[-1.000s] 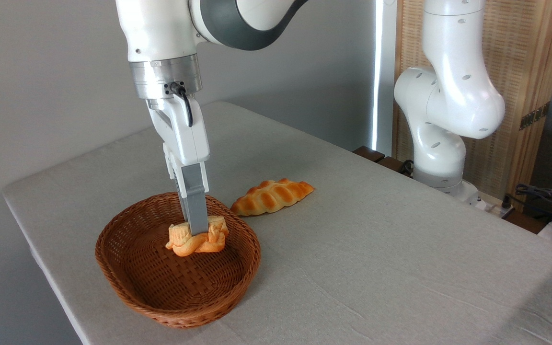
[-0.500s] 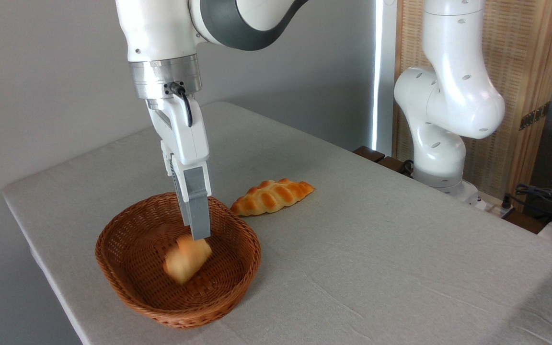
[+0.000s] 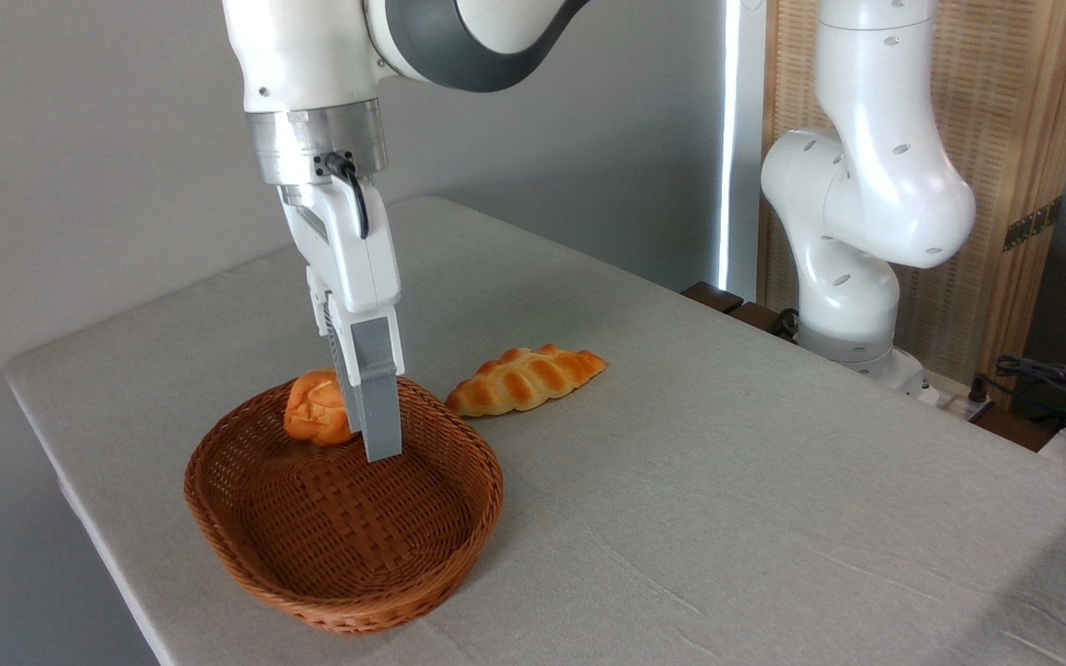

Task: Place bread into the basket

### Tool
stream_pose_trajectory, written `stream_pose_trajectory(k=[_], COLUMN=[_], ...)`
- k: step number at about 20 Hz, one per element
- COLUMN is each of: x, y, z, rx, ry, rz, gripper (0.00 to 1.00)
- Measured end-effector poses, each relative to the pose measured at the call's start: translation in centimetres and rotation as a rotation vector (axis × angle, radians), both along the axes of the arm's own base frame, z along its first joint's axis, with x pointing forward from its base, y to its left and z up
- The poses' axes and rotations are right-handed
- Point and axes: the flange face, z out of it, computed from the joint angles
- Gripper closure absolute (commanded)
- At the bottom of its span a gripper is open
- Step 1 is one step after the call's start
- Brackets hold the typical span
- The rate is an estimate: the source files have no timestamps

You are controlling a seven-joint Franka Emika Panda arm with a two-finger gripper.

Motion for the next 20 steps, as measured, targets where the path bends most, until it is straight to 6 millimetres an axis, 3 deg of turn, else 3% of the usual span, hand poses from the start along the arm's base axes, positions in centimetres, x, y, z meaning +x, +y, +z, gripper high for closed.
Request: stream_pose_trajectory(k=[6,10,15,20], x=[0.1,-0.2,-1.5,-3.3], y=[-0.1,-0.1,1.4,1.6], z=[1.5,3.1,5.4,7.0], rx=[-0.007,-0.069,-0.24,-0.262], ry=[-0.029,-0.012,0.079,0.122], rz=[0.008,0.123,0.249,0.257], gripper=[0.0,0.0,0.0,0.0])
